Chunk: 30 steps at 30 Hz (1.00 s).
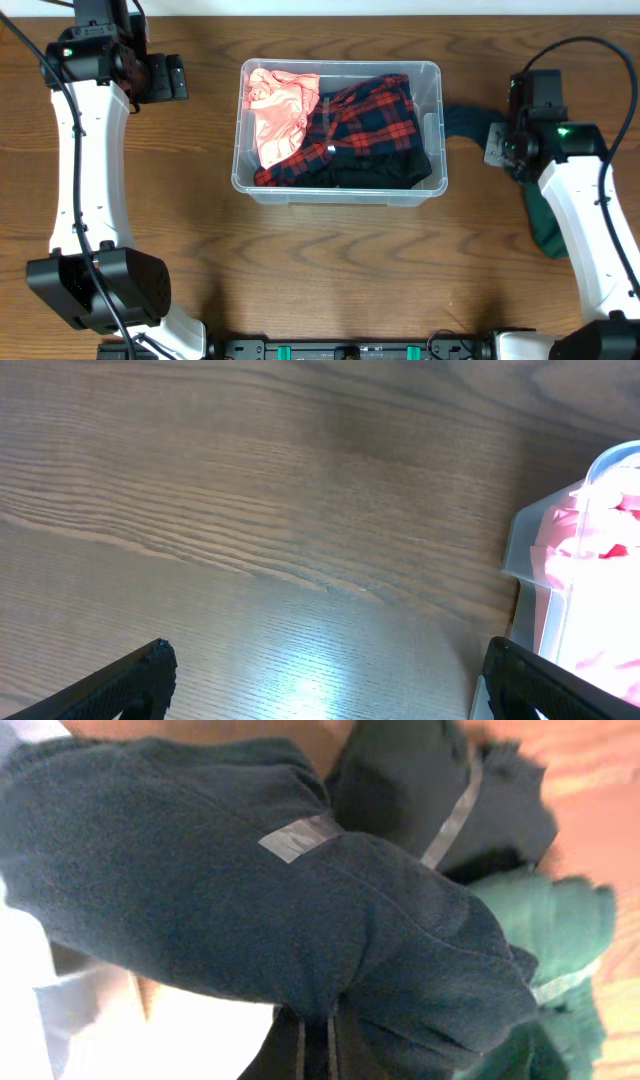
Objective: Pack container
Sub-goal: 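Lift the dark green clothes with the right gripper over the bin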
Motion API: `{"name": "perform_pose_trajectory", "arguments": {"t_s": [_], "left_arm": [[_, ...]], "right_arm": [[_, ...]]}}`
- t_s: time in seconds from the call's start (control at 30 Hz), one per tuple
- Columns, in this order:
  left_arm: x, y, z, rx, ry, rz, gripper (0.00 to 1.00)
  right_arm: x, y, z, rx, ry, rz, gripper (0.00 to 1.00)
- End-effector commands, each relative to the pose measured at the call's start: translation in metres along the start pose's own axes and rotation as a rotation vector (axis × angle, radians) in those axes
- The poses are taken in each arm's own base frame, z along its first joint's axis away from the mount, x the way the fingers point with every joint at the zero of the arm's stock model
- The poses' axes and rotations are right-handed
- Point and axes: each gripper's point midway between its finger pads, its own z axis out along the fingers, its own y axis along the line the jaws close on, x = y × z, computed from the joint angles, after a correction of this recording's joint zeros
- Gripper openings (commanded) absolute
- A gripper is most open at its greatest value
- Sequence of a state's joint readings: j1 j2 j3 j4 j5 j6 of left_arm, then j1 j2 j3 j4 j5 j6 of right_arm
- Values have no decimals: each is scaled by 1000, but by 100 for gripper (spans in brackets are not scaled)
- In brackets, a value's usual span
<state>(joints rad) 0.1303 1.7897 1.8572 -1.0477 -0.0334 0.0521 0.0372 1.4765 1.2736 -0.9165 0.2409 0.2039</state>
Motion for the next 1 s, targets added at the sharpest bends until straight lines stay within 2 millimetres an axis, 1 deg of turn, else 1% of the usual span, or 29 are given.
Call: {"name": "perform_pose_trajectory", "arguments": {"t_s": [0.0, 0.1, 0.13, 0.23, 0.33, 0.43, 0.57, 0.63, 0.73, 0.83, 0.97], "left_arm": [[3, 2, 4, -7, 15, -6, 98], [3, 2, 4, -7, 15, -7, 98], [3, 2, 4, -7, 15, -7, 98], [3, 2, 4, -7, 15, -7, 98], [3, 2, 4, -7, 15, -7, 98], [3, 2, 4, -7, 15, -7, 98], [3, 2, 4, -7, 15, -7, 98], [3, 2, 4, -7, 15, -7, 98], [3, 2, 4, -7, 15, -7, 98], [3, 2, 4, -7, 15, -7, 98], [3, 2, 4, -7, 15, -7, 98]], "right_arm": [[-39, -5, -30, 1, -129, -30, 1], [-65, -3, -51, -13, -216, -71, 1], [-75, 0, -59, -32, -251, -102, 1], [-99, 18, -80, -96, -354, -226, 1], [-116, 34, -98, -120, -443, -336, 1], [-123, 65, -113, -178, -533, -513, 1], [-123, 117, -132, -278, -643, -729, 1], [-123, 135, -136, -297, -674, -763, 1], [-121, 162, -134, -336, -690, -788, 1], [-118, 187, -123, -377, -676, -780, 1], [-115, 218, -100, -424, -650, -747, 1]]}}
